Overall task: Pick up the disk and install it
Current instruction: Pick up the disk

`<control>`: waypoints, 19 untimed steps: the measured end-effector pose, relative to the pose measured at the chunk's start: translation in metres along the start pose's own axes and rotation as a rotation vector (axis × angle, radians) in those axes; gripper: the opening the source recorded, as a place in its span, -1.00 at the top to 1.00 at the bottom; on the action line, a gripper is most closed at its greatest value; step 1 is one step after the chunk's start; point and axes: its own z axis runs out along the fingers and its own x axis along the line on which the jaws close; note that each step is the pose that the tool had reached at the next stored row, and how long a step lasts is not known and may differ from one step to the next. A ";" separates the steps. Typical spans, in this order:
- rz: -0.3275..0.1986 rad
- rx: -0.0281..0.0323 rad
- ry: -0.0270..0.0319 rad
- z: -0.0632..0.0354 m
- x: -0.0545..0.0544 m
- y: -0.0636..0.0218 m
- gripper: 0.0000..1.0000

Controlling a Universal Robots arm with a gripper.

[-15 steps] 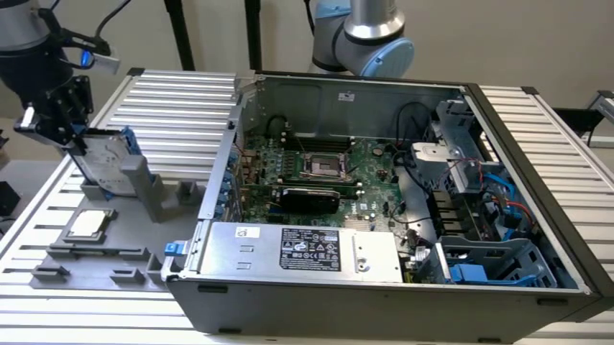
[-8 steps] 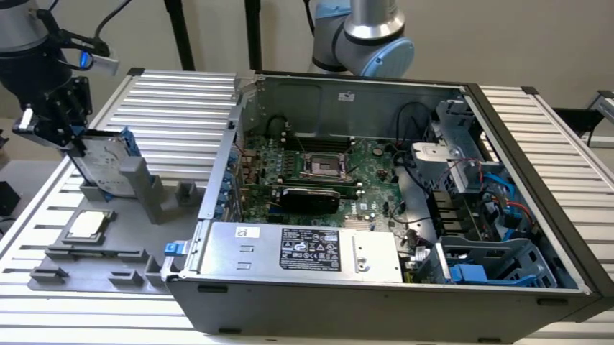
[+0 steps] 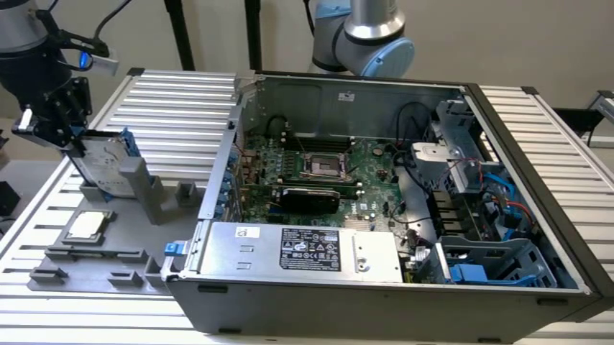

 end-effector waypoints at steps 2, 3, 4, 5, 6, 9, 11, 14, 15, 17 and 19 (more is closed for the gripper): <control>0.000 0.0000 0.0000 0.0000 0.000 0.0000 0.35; 0.000 0.0000 0.0000 0.0000 0.000 0.0000 0.35; 0.000 0.0000 0.0000 0.0000 0.000 0.0000 0.35; 0.000 0.0000 0.0000 0.0000 0.000 0.0000 0.35; 0.000 0.0000 0.0000 0.0000 0.000 0.0000 0.35; 0.000 0.0001 0.0000 -0.0004 0.000 0.0001 0.35; 0.000 0.0003 -0.0001 -0.0018 0.000 0.0001 0.35; 0.000 0.0000 0.0000 -0.0067 0.000 0.0002 0.35; 0.000 0.0000 0.0000 -0.0090 0.000 0.0003 0.35; 0.000 0.0000 0.0000 -0.0144 0.000 0.0004 0.35; 0.000 -0.0001 0.0001 -0.0218 0.000 0.0006 0.35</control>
